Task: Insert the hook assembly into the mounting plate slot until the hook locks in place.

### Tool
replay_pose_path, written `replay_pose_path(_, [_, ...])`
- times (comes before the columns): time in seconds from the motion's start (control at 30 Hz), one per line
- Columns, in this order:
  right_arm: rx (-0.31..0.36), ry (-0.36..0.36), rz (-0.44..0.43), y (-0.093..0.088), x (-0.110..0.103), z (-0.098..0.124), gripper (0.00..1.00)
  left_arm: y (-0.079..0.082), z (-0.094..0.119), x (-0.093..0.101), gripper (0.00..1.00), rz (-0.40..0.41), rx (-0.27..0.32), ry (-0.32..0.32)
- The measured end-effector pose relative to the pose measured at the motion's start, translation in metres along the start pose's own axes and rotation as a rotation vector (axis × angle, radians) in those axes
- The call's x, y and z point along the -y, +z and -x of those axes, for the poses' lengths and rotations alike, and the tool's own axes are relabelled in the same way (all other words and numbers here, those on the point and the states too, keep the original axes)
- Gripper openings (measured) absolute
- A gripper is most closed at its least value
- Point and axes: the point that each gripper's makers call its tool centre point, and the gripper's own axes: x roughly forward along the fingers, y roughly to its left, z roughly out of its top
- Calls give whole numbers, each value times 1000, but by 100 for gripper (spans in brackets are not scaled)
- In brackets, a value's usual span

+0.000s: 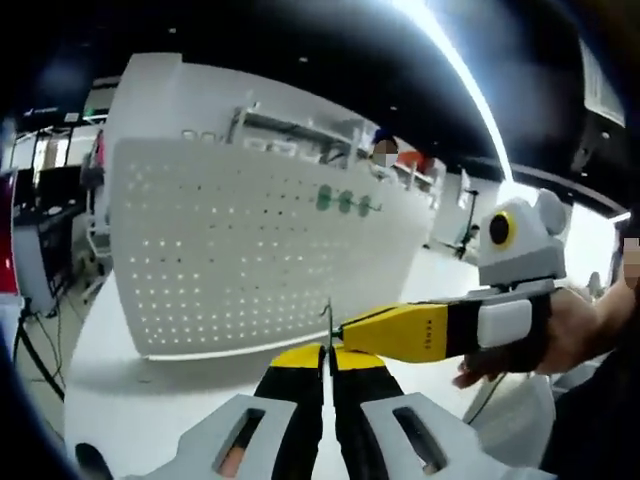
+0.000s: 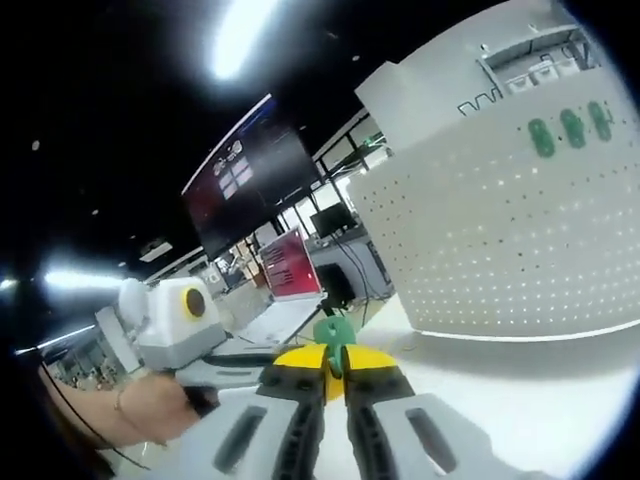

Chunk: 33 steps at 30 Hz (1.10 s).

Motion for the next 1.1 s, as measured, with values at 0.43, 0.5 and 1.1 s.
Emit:
replay_pose_path(0.43, [18, -2, 72, 4, 1, -2, 0, 4, 0, -2, 4, -72, 12, -6])
replay_pose_path(0.5, [15, -2, 95, 4, 2, -2, 0, 0, -1, 1, 9, -54, 3, -31])
replay_pose_path(1.1, [-14, -17, 214, 11, 24, 11, 0, -10, -2, 17, 70, 25, 6, -121])
